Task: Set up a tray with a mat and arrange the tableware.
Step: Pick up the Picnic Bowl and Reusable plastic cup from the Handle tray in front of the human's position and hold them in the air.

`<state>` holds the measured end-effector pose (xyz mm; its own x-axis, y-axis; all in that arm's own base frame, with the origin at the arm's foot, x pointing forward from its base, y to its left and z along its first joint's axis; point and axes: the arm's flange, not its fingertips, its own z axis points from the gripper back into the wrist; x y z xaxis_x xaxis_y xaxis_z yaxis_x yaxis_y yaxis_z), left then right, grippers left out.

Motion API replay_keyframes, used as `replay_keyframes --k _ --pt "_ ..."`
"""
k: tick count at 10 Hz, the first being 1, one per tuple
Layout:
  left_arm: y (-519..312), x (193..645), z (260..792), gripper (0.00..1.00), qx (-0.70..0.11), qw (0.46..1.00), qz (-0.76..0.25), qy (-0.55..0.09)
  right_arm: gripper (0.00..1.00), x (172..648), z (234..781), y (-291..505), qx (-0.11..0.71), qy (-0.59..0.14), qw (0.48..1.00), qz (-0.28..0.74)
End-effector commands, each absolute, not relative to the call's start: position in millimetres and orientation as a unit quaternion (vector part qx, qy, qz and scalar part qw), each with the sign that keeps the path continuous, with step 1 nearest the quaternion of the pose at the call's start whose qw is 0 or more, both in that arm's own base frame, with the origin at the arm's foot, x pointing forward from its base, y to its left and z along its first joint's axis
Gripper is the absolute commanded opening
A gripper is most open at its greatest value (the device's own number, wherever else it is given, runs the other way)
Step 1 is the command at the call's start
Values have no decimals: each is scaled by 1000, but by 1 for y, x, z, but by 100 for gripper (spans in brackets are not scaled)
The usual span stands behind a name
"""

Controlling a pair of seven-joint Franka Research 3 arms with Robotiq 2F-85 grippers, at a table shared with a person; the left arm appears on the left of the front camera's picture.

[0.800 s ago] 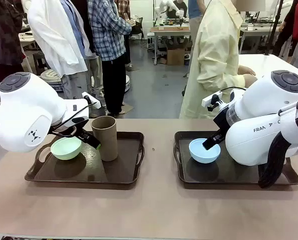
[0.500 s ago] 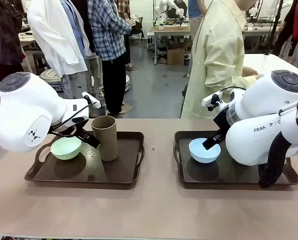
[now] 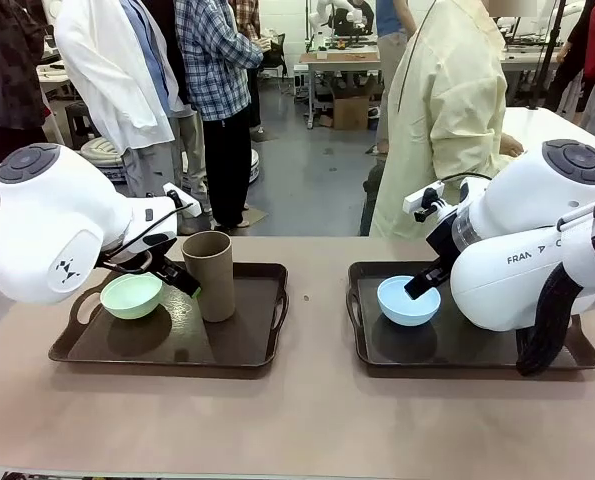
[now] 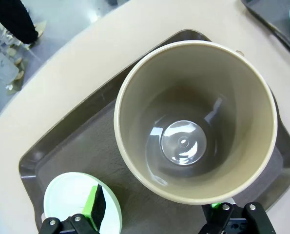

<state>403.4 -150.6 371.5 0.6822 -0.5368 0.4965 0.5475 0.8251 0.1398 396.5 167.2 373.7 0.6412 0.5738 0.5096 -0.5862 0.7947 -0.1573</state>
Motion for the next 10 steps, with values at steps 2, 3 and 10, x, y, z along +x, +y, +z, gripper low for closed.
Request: replay_keyframes --k 2,3,10 --pt "-150 403 371 100 -10 917 -295 -268 100 396 373 167 11 -277 906 320" --pt "-150 403 371 100 -10 917 -295 -268 100 396 373 167 11 -277 906 320" --pt "-150 341 416 100 -59 916 -304 -256 100 341 422 167 -10 -238 934 266"
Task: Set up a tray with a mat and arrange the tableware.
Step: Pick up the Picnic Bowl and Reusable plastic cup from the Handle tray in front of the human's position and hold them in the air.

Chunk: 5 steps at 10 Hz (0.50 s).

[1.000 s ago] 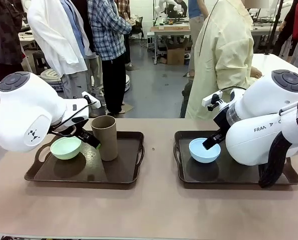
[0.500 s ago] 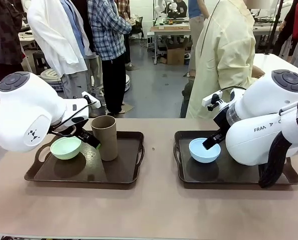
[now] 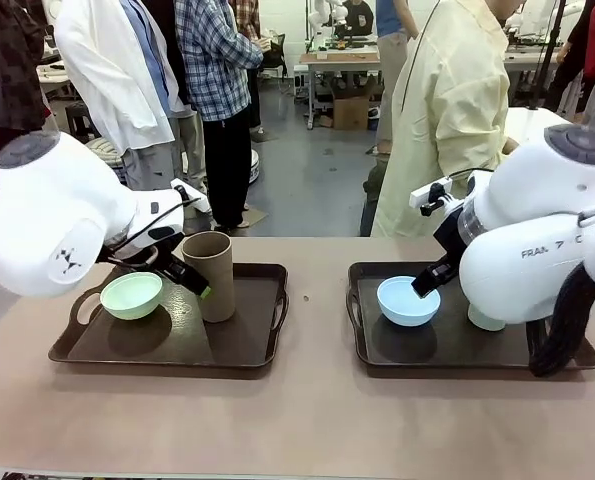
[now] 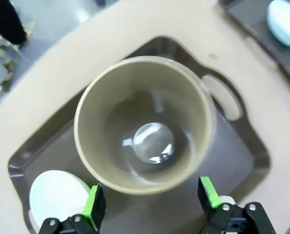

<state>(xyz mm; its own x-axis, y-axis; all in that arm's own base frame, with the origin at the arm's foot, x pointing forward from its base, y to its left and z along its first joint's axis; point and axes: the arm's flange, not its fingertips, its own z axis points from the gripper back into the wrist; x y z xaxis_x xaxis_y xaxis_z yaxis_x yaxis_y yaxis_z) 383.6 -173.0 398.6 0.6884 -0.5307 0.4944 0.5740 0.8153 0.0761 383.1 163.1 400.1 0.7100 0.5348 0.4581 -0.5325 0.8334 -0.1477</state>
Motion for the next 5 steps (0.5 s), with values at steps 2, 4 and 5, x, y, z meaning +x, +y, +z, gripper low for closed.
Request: replay_keyframes --k 2,4,5 --pt "-143 305 444 100 -54 931 -290 -214 100 296 454 164 -26 -182 955 234" --pt "-137 282 453 100 -60 939 -302 -151 100 262 465 148 11 -134 966 220" --pt "-134 272 459 100 -75 938 -313 -129 100 247 467 138 16 -122 970 208"
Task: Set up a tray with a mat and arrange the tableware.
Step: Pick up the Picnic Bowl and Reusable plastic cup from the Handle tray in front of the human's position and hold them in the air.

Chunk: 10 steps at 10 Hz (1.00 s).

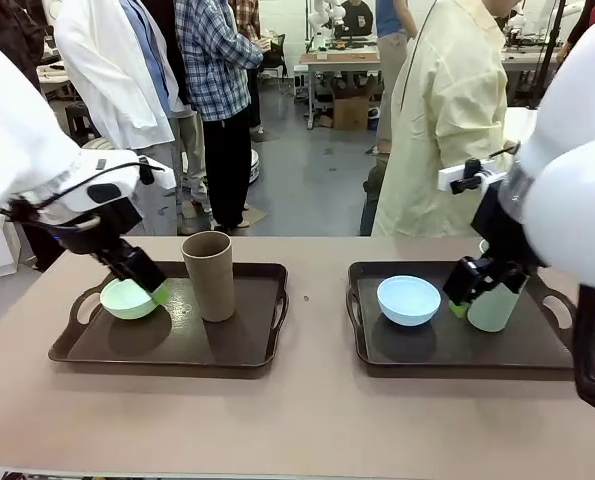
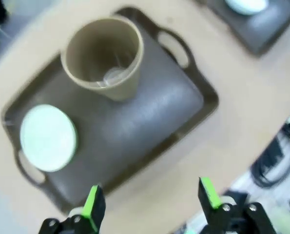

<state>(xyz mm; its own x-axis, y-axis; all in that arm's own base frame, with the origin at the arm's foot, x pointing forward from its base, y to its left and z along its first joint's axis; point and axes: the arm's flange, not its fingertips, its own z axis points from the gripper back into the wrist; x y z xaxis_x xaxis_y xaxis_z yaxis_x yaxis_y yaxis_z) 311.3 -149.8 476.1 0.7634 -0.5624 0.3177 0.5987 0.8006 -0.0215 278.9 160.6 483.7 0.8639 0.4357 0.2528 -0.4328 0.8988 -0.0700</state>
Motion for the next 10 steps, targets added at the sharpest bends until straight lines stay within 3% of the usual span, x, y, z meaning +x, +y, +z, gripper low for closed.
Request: replay_keyframes --k 1,6,8,10 --pt "-128 271 464 100 -96 941 -298 -129 100 247 463 120 27 -107 976 189" --pt "-19 314 481 100 -314 912 -209 -159 100 310 443 12 215 -84 968 94" --pt "31 321 468 100 -408 880 -160 -182 100 317 439 -44 299 -113 946 44" --pt "65 317 456 100 -447 863 -144 -188 100 309 442 -105 365 -159 917 -8"
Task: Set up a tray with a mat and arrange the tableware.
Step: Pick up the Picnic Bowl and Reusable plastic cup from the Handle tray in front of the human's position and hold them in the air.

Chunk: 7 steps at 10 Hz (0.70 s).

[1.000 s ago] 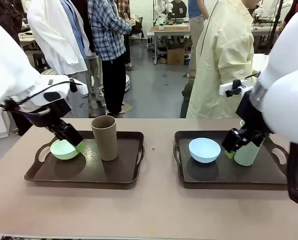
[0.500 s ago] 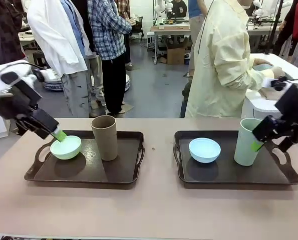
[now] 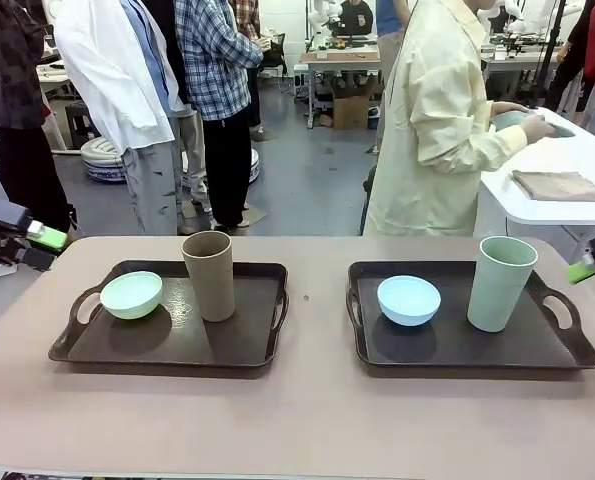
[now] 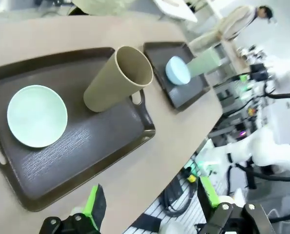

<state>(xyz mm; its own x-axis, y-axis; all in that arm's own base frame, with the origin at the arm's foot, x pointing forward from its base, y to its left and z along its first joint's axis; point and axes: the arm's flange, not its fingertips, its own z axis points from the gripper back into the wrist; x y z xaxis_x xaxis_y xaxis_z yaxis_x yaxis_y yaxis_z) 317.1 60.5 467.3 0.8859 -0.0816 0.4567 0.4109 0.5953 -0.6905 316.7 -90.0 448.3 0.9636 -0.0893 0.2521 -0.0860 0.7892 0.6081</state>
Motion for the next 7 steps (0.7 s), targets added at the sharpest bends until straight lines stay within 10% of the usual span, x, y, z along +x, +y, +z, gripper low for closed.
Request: replay_keyframes --k 1,7 --pt "78 316 448 100 -448 866 -120 -185 100 297 447 -126 386 -178 905 -20" --pt "107 322 434 100 -442 877 -76 -171 100 273 443 -171 434 -212 874 -48"
